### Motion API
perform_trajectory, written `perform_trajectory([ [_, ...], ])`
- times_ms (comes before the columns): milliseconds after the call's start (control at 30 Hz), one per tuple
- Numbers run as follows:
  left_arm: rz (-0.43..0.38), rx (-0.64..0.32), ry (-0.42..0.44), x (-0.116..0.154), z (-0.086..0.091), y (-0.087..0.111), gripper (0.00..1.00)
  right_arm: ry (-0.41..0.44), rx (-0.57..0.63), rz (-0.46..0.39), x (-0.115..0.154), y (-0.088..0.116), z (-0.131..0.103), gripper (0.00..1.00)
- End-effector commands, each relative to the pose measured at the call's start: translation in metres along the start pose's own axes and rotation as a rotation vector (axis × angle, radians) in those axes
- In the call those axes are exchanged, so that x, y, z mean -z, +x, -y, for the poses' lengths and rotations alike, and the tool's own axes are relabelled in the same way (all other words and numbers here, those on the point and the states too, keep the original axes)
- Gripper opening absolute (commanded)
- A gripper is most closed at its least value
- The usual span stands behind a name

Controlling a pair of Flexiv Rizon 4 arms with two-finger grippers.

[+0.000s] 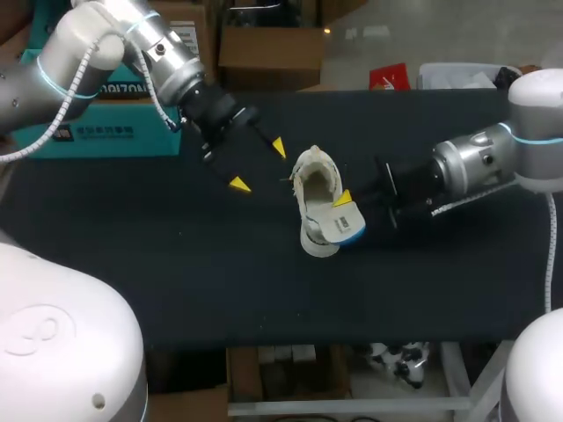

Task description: Open the shoe tongue, take the insole out of the shoe, put the insole back into the shoe, and pack the shoe into the shoebox

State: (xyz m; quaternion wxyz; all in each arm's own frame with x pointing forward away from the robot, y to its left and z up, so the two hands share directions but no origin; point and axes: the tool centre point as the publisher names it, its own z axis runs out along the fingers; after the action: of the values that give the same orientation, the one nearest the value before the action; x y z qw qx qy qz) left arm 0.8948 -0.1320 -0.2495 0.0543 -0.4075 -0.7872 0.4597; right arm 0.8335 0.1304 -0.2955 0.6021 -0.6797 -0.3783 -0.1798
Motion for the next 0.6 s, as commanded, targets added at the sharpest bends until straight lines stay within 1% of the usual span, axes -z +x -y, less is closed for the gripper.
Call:
perform_trajectory([
  [33,0.054,0.0,-0.003,-0.002,0.001,0.003,1.0,-0.003,0.0,-0.002,0.001,-0.001,0.002,0.0],
  [67,0.054,0.0,-0.003,-0.002,0.001,0.003,1.0,-0.003,0.0,-0.002,0.001,-0.001,0.002,0.0],
  [100,0.072,0.016,-0.004,-0.008,0.001,0.002,1.0,-0.003,0.0,-0.002,0.001,-0.001,0.002,0.0],
  [167,0.101,0.018,-0.007,-0.019,0.003,0.004,1.0,0.008,-0.039,-0.02,-0.002,0.0,-0.011,0.0],
  [233,0.139,0.012,-0.016,-0.029,0.006,0.007,1.0,-0.012,-0.076,-0.049,-0.002,-0.002,-0.017,0.0],
  [267,0.164,0.01,-0.026,-0.033,0.008,0.008,1.0,-0.012,-0.083,-0.069,-0.003,-0.002,-0.018,0.0],
  [300,0.172,0.006,-0.034,-0.036,0.009,0.009,1.0,-0.019,-0.088,-0.088,-0.003,-0.002,-0.018,0.0],
  [400,0.202,-0.022,-0.068,-0.045,0.012,0.013,1.0,-0.043,-0.089,-0.115,-0.003,-0.003,-0.017,0.0],
  [433,0.224,-0.029,-0.074,-0.046,0.012,0.014,1.0,-0.045,-0.086,-0.122,-0.004,-0.004,-0.016,0.0],
  [500,0.235,-0.045,-0.068,-0.049,0.013,0.014,1.0,-0.058,-0.083,-0.136,-0.005,-0.005,-0.015,0.0],
  [600,0.278,-0.055,-0.065,-0.053,0.012,0.013,1.0,-0.081,-0.072,-0.156,-0.006,-0.005,-0.013,0.0],
])
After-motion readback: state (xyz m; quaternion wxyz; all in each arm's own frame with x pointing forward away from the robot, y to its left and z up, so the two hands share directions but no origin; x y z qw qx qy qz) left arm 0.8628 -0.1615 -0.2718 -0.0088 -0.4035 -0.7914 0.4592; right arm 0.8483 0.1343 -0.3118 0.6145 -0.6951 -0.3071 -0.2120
